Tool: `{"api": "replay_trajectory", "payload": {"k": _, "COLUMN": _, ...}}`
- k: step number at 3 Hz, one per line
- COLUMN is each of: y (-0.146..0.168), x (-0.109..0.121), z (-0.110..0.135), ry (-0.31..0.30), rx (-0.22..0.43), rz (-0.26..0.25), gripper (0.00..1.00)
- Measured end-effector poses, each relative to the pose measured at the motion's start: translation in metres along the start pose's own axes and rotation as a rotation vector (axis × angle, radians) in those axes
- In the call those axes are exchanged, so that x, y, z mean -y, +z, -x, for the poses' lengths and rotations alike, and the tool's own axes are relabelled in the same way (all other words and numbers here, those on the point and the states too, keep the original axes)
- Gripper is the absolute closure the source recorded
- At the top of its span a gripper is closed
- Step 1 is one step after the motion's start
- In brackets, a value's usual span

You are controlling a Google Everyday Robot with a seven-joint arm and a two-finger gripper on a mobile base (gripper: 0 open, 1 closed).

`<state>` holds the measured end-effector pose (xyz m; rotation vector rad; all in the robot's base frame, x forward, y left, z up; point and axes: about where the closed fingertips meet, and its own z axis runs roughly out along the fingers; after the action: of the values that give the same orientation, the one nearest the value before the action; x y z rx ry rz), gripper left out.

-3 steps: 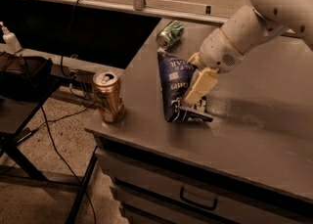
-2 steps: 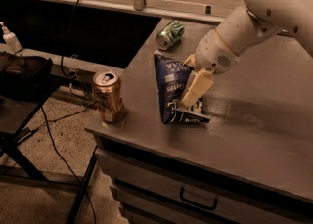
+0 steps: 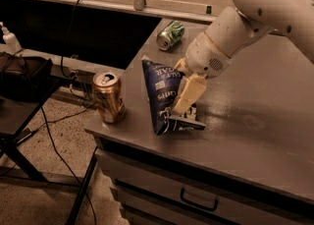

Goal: Move blue chip bag near orange can

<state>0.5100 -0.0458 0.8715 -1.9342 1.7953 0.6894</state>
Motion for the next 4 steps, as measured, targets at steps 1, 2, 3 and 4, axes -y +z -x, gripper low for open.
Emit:
{"api": "replay_trajectory", "payload": {"k": 1, "y": 0.000, "x": -0.010, "z": 0.004, "ry": -0.006, "rx": 0.001, "rz": 0.015, "gripper": 0.44}}
{"api": "replay_trajectory", "payload": {"k": 2, "y": 0.001, "x": -0.019, "z": 0.003, "ry": -0.003, "rx": -0.011, "rz": 0.014, "gripper": 0.21}}
{"api": "replay_trajectory", "payload": {"k": 3, "y": 0.002, "x": -0.020, "z": 0.004, "ry": -0.005, "rx": -0.012, "rz": 0.013, "gripper": 0.00}}
{"api": "replay_trajectory", "payload": {"k": 4, "y": 0.002, "x": -0.020, "z": 0.004, "ry": -0.005, "rx": -0.012, "rz": 0.013, "gripper": 0.00}}
